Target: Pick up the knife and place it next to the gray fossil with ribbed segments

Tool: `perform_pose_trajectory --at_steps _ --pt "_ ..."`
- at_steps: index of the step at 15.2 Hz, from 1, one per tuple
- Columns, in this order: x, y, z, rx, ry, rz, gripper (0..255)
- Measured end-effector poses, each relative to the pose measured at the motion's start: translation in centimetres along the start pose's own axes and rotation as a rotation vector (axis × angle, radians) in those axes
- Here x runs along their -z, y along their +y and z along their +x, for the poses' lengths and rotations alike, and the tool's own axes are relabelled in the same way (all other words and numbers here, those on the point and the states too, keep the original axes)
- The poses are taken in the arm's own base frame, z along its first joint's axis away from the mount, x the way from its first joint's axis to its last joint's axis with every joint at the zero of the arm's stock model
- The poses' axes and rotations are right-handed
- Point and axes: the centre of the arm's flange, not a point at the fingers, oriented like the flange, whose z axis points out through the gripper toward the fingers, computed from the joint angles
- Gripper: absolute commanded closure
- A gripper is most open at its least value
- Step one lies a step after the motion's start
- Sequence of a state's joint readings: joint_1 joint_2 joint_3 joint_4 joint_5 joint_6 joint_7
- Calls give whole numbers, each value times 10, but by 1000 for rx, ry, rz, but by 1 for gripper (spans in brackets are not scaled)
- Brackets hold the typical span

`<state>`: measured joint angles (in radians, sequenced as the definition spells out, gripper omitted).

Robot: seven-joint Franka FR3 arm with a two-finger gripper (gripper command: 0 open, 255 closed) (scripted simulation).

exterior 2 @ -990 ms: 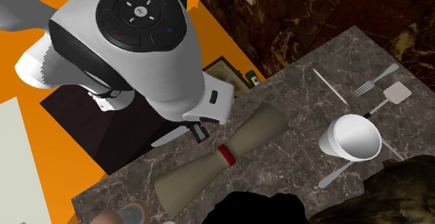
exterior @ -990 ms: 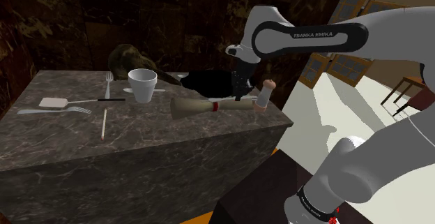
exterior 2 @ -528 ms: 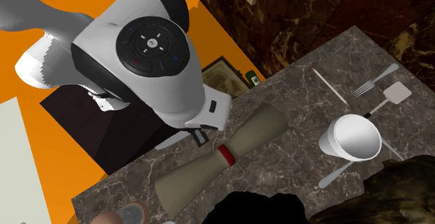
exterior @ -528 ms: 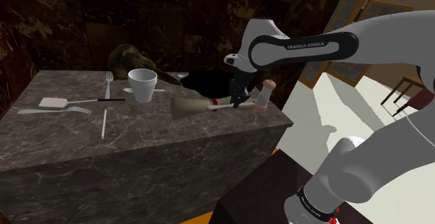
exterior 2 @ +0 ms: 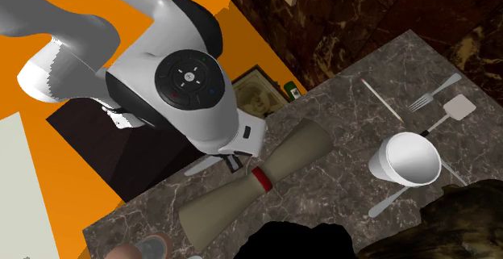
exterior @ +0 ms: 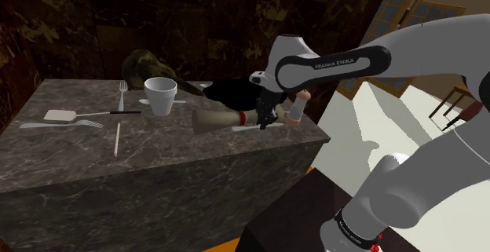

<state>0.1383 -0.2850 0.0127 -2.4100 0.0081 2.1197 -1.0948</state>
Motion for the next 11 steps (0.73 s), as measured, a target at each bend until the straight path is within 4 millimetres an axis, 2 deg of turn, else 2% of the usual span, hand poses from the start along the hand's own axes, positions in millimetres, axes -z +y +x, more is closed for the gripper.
perform_pose_trajectory --at_steps 11 --pt "-59 0 -1 0 0 0 255"
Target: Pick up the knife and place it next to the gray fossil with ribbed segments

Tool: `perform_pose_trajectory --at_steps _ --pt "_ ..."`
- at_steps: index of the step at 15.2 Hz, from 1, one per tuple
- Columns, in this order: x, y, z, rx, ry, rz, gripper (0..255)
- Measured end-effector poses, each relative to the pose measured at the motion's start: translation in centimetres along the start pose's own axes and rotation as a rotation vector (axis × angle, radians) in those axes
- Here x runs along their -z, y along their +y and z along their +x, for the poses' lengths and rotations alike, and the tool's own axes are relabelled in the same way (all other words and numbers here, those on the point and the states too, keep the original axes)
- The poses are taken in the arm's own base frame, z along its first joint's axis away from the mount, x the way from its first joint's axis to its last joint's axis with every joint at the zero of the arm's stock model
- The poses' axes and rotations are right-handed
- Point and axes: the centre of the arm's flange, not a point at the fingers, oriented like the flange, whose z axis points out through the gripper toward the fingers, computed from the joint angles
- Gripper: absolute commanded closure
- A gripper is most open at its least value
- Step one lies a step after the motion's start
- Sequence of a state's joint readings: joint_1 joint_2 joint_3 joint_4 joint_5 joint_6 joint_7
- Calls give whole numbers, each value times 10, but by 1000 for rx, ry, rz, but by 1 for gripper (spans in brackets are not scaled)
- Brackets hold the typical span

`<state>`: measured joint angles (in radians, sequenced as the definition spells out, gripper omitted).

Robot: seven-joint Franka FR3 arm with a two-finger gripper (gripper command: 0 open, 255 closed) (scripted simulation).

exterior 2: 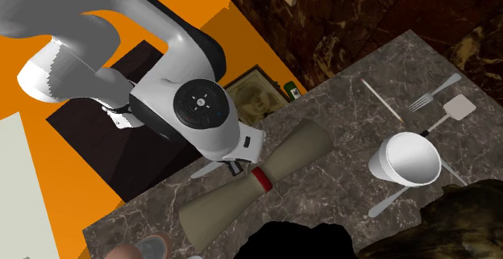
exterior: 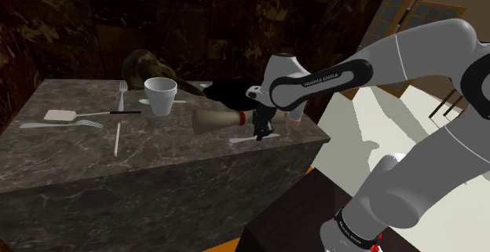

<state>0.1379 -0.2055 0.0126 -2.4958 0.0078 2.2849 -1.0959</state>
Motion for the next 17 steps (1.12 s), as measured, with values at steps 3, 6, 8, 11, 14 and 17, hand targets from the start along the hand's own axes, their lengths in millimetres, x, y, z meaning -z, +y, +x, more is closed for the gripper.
perform_pose_trajectory --at_steps 3,6,8,11,14,17 --pt "-11 0 0 0 0 0 255" --pt "-12 0 0 0 0 0 255" --pt "-12 0 1 0 0 0 255" --pt "-12 0 1 0 0 0 0" --pt "-12 0 1 0 0 0 0" --pt "5 1 -1 0 1 -2 0"
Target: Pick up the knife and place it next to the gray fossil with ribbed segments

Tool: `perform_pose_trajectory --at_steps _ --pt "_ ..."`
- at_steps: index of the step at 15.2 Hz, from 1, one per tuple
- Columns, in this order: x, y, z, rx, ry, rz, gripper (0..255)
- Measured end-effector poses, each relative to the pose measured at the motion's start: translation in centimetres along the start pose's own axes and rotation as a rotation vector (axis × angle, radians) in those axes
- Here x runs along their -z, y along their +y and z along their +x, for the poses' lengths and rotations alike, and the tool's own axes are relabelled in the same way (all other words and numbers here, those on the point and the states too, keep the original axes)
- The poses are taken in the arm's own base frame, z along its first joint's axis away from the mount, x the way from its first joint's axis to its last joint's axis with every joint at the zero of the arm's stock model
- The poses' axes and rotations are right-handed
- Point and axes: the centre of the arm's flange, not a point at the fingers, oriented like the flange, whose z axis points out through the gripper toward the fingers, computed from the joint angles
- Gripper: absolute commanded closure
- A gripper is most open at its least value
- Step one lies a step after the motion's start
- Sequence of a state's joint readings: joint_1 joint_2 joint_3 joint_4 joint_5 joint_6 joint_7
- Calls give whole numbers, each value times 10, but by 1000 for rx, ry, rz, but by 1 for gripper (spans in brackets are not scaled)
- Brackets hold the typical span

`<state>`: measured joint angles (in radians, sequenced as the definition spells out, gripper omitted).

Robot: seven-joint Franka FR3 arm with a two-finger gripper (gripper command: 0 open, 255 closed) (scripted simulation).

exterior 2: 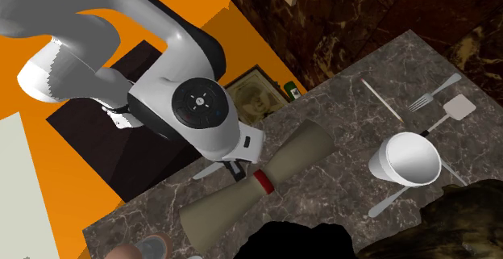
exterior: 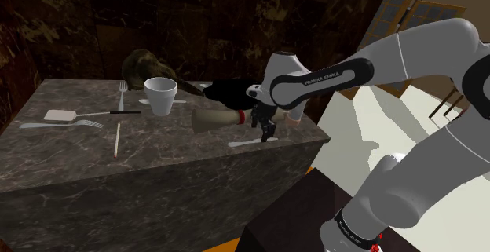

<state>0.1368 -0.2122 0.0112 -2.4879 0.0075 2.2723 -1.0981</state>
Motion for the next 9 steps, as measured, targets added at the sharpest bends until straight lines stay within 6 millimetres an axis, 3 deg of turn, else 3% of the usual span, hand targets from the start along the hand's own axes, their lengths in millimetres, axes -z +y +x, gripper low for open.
perform_pose_trajectory --at_steps 3,9 --pt "28 -1 1 0 0 0 0" --pt "32 -1 1 0 -1 1 0"
